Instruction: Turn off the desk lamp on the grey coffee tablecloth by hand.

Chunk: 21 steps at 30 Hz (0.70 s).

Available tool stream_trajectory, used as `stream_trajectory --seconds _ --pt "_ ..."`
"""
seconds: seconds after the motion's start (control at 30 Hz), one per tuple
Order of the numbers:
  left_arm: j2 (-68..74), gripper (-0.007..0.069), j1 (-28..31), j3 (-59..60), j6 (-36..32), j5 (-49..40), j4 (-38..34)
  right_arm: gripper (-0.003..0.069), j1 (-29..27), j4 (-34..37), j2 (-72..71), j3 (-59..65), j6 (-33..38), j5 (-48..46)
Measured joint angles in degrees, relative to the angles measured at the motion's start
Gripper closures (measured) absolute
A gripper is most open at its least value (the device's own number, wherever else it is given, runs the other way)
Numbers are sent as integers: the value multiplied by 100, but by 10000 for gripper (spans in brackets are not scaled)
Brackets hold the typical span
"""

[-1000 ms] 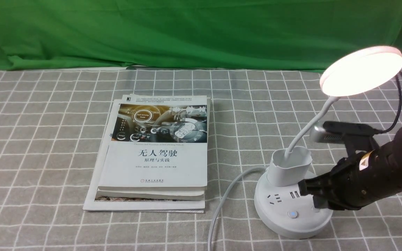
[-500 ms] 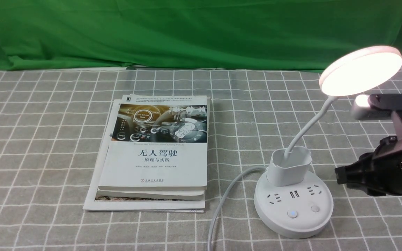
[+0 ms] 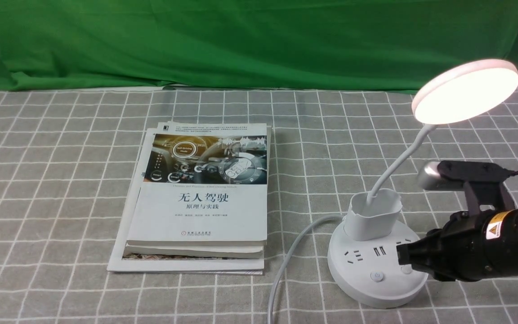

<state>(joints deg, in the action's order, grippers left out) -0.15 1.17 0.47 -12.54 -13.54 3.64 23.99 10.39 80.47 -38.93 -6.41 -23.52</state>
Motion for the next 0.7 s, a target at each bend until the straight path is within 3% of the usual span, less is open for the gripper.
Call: stream_trajectory --seconds 0.4,0.7 --pt "0 604 0 0 0 0 0 614 23 22 693 -29 -35 495" --pt "0 604 0 0 -5 0 0 614 -170 -258 -1069 -275 -36 -477"
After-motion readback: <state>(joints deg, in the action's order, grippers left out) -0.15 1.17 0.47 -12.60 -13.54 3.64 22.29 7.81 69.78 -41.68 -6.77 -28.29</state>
